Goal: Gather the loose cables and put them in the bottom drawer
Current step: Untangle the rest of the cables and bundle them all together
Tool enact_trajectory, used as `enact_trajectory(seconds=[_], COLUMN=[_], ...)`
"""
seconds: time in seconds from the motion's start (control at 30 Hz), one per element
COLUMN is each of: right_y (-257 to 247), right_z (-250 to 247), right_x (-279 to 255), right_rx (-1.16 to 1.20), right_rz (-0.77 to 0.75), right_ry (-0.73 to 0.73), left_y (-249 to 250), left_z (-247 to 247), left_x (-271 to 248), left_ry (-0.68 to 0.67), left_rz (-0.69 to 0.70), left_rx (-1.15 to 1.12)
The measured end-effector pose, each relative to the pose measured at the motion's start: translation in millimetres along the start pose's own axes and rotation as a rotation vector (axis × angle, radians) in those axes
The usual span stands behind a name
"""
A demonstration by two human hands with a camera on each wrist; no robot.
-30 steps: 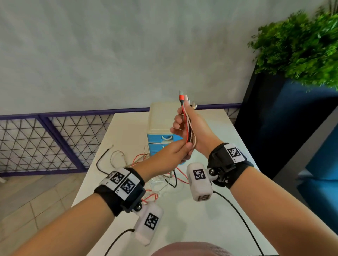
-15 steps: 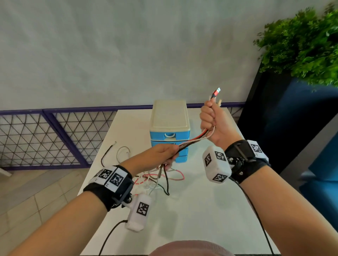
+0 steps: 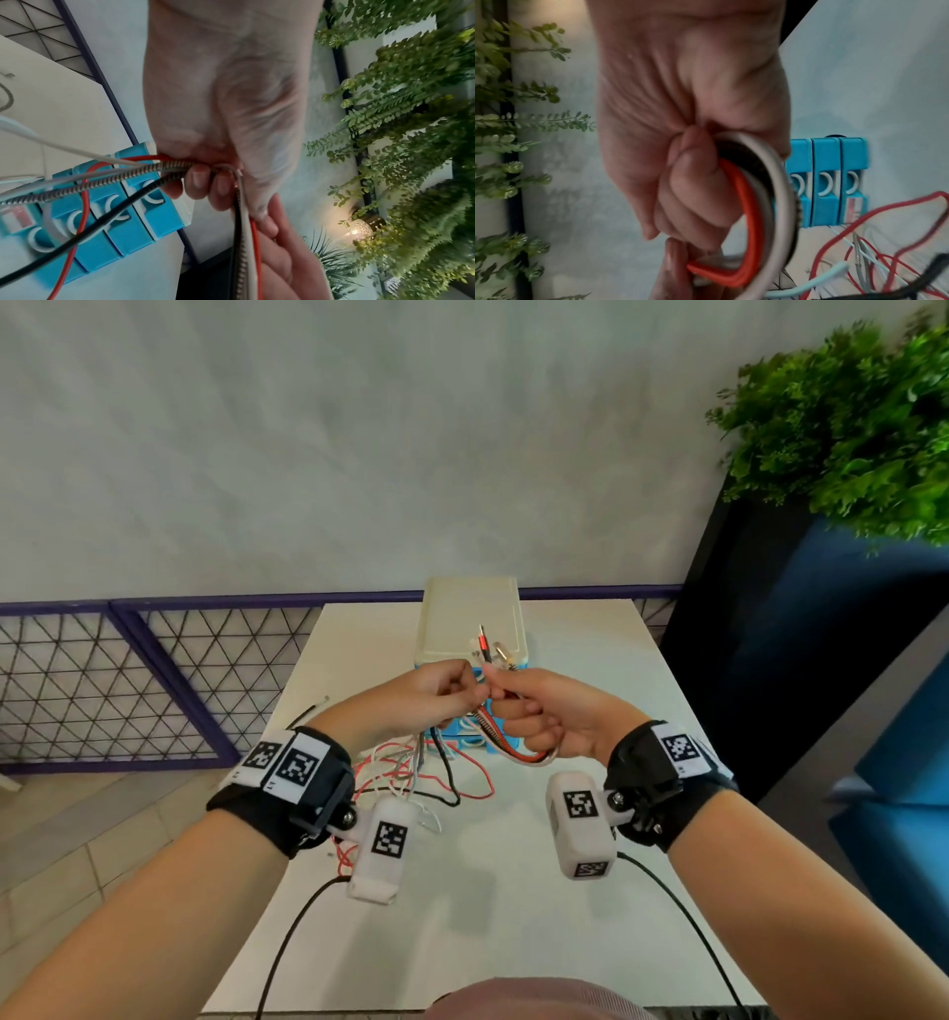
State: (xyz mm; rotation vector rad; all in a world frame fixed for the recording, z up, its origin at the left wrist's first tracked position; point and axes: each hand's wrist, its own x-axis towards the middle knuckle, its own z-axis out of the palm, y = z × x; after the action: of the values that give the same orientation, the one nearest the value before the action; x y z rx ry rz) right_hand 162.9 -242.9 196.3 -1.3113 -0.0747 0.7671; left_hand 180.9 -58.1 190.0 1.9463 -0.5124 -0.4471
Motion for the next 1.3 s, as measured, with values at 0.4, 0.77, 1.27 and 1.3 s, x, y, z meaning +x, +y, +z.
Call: enact_trajectory(seconds=[0.4, 0.77, 1.27, 1.3], right_y=[14.1, 17.9, 11.0, 8.3], right_z=[6.9, 14.5, 11.2, 13.0], right_x=[4.2, -0.6, -10.9, -13.5], right_rx=[0.17, -0.071, -0.288, -0.348], right_rz=[-0.036, -0.003, -0.093, -0.087], right_ry=[0.064, -0.036, 0.101, 0.123], left_y=[1.3, 1.2, -16.6, -14.8], left_z=[2.5, 10.0, 6.3, 6.2], left_x=[-2.2, 3.9, -1.7, -1.8], left_ry=[-0.011, 0.124, 0.053, 0.073], left_rz=[0.146, 0.066, 0.139, 0.172], left_rx=[0.206, 0.308, 0.35, 0.397])
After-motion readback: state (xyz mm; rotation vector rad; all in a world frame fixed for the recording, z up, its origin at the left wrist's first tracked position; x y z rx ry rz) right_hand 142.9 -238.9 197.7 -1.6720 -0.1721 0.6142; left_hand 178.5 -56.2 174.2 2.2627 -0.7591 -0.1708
